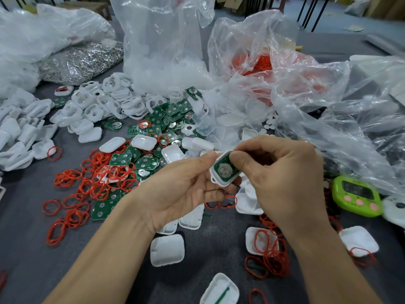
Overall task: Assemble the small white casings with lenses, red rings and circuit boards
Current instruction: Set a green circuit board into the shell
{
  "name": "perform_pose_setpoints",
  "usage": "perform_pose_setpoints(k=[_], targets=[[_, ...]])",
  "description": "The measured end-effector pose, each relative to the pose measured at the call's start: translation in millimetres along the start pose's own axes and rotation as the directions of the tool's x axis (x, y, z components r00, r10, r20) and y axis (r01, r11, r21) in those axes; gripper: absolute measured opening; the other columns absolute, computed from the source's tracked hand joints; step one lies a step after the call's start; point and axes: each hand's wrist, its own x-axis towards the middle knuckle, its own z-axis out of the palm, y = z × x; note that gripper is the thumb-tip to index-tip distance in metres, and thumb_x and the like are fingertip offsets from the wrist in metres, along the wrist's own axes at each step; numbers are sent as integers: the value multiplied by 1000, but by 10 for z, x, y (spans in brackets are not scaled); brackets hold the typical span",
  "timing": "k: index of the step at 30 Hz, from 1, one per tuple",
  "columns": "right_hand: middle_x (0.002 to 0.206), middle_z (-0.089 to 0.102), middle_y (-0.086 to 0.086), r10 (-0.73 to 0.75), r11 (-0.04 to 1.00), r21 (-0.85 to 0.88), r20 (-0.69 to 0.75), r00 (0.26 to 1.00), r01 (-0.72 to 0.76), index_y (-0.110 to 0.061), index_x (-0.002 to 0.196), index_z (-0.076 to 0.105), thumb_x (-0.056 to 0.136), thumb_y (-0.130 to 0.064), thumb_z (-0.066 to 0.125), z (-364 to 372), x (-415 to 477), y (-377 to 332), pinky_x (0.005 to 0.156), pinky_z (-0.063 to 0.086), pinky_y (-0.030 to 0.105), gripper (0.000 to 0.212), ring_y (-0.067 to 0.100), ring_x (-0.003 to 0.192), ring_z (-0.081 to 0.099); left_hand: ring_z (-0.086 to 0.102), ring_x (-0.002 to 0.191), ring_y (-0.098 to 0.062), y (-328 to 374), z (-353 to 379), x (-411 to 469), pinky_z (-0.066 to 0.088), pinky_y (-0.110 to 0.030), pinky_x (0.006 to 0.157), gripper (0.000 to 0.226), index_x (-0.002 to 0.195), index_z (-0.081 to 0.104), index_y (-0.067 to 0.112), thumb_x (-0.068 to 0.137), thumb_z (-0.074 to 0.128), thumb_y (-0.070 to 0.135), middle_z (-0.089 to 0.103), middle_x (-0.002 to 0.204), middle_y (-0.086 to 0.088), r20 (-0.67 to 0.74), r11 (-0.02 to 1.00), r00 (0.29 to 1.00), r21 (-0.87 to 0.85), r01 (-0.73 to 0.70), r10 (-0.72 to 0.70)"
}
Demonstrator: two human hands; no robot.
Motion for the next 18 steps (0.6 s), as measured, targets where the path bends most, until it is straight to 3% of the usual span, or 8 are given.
perform_pose_setpoints(k=[6, 10, 15, 18], targets=[[67, 71, -18, -21, 1000, -16, -28, 999, 21, -27, 76, 79, 80, -20, 86, 27, -13, 1, 58, 48, 11, 11, 5, 62, 68, 71, 81, -17, -2, 1, -13, 58, -25, 72, 41, 109, 80, 18, 97, 47, 38, 75, 102, -8, 15, 1000, 1000, 4, -8, 8], [67, 71, -18, 0, 1000, 12, -62, 998, 1, -29, 76, 78, 83, -26, 84, 24, -17, 32, 58, 49, 14, 10, 6, 62, 68, 72, 80, -17, 6, 5, -13, 58, -24, 71, 38, 109, 80, 19, 89, 58, 42, 75, 101, -8, 44, 1000, 999, -2, -9, 9], [63, 70, -10, 150, 980, 157, -163, 975, -125, -29, 74, 77, 90, -34, 76, -61, 52, 127, 54, 45, 23, 17, 6, 51, 56, 72, 85, -17, 20, -22, -18, 58, -25, 77, 46, 123, 75, 18, 88, 58, 43, 75, 105, -11, 77, 1000, 997, -5, -1, 1], [64, 70, -2, 253, 941, 251, -78, 964, -227, -23, 77, 79, 90, -26, 75, -79, 85, 153, 58, 46, 30, 14, 7, 50, 54, 72, 86, -17, 26, -25, -17, 58, -25, 77, 46, 126, 73, 16, 90, 58, 40, 74, 107, -12, 85, 1000, 996, -19, 3, -1]])
